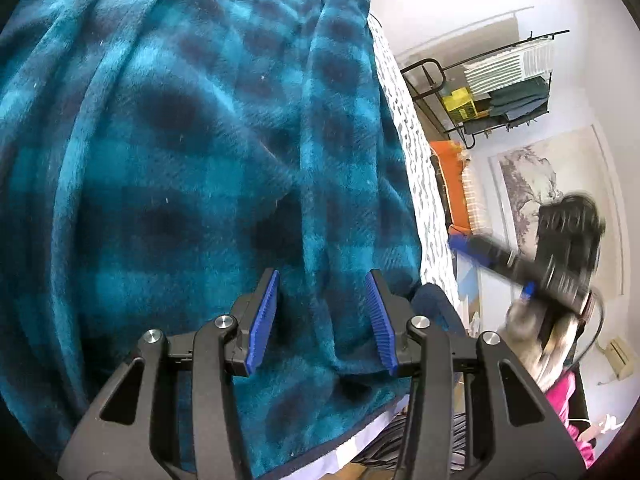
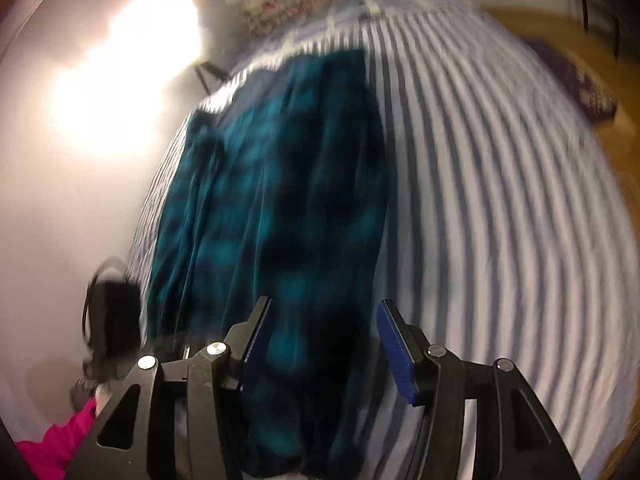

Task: Fold large clothes

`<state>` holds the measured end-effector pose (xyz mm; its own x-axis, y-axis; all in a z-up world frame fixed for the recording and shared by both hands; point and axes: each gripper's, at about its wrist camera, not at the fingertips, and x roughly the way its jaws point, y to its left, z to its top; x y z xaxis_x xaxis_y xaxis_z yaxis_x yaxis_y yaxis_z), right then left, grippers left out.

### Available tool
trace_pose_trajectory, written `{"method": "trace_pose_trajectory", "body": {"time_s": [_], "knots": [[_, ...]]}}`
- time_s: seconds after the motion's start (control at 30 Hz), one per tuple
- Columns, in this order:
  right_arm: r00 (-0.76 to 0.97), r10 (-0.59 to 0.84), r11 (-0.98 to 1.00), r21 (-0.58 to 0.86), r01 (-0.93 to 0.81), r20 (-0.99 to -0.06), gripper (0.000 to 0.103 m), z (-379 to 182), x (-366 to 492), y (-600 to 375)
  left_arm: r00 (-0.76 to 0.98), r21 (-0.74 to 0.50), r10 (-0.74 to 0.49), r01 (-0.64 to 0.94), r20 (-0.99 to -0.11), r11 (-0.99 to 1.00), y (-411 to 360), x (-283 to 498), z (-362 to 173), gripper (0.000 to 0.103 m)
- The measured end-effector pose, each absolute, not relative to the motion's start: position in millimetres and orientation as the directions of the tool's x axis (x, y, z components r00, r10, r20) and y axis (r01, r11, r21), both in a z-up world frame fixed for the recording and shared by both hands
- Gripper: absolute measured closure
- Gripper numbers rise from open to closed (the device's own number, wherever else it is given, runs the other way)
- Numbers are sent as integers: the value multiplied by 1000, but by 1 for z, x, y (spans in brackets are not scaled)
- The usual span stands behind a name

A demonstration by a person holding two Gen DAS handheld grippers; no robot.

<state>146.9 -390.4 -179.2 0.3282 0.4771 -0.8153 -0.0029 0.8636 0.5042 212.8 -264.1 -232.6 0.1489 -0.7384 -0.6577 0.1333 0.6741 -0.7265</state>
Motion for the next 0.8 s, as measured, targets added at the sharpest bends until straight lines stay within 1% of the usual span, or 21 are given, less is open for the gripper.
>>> {"method": "trace_pose_trajectory", "body": {"time_s": [0.1,0.17,0.27,0.4,0.5,0.6,0.63,0.67,0.7,0.73,0.8], "knots": [[294,496,853,522,9,-817,51,-200,125,-379,166,-696,-718,175,-676,696,-278,205,-223,59],[272,498,853,522,17,-823,59,-208,111,-369,180,-668,-703,221,-688,710,-284,200,-211,59],[215,530,845,532,-53,-820,61,-212,87,-344,168,-639,-687,266,-707,722,-290,191,-202,59],[143,597,799,571,-187,-789,60,-200,63,-319,153,-590,-643,286,-750,755,-283,180,-207,59],[158,649,758,611,-229,-744,60,-182,55,-327,157,-602,-646,252,-747,757,-269,174,-211,59],[228,659,752,634,-182,-717,60,-173,59,-349,178,-624,-667,245,-724,742,-262,174,-203,59],[261,656,751,646,-137,-708,58,-172,65,-361,179,-629,-672,245,-719,738,-263,171,-199,59],[279,652,751,651,-112,-705,55,-174,72,-367,178,-634,-676,244,-715,734,-265,170,-198,59],[293,642,757,647,-93,-708,53,-177,80,-370,173,-634,-676,242,-717,734,-266,167,-199,55],[303,622,771,633,-75,-722,50,-182,90,-374,166,-635,-675,238,-719,735,-268,166,-201,54],[296,609,777,629,-37,-735,50,-194,108,-375,130,-649,-682,222,-720,728,-270,159,-209,54]]}}
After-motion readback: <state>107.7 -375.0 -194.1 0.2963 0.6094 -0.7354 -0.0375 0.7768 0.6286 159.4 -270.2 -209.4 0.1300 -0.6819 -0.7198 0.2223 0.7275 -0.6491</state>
